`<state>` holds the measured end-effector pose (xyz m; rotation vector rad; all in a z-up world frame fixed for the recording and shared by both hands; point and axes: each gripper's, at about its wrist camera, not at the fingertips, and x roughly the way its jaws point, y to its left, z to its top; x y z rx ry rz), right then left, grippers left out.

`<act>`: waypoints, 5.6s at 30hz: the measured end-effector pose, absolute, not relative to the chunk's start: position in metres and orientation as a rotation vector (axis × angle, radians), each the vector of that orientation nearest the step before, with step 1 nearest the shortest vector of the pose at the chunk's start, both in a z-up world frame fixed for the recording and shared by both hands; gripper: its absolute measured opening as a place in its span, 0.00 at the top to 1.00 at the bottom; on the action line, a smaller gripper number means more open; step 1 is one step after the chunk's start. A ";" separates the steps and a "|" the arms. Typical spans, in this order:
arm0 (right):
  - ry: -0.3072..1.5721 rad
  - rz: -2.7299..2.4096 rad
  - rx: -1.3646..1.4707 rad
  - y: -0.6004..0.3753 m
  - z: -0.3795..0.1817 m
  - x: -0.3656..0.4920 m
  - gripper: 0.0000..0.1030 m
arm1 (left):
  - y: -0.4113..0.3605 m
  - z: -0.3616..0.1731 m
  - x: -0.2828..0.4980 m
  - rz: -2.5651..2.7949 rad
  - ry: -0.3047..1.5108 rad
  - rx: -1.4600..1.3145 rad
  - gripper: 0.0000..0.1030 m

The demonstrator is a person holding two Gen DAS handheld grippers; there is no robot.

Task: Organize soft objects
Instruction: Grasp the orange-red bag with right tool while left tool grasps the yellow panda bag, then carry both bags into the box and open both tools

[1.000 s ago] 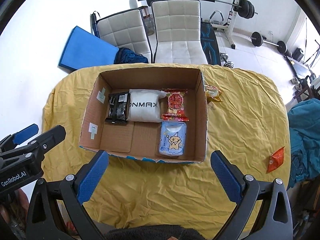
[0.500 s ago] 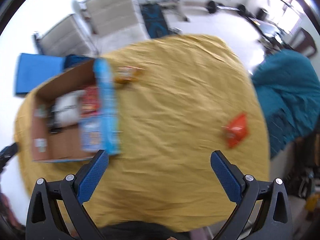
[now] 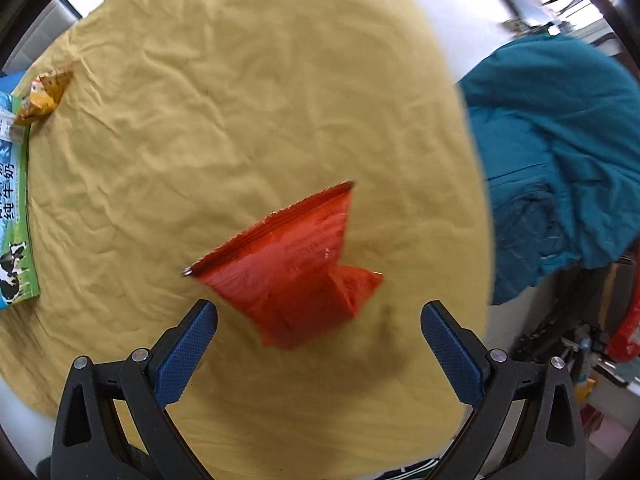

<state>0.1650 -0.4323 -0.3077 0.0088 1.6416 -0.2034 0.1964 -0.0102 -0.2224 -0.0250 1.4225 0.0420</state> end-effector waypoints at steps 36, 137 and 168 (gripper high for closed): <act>1.700 -0.082 0.091 -0.445 -0.333 0.284 0.45 | -0.154 -0.407 0.416 -0.015 1.861 0.688 0.44; 1.502 0.025 0.195 -0.322 -0.226 0.195 0.64 | -0.109 -0.192 0.191 -0.228 1.287 0.016 0.60; 1.511 0.342 0.002 0.007 -0.227 0.195 0.64 | 0.193 -0.240 0.196 -0.027 1.452 -0.225 0.60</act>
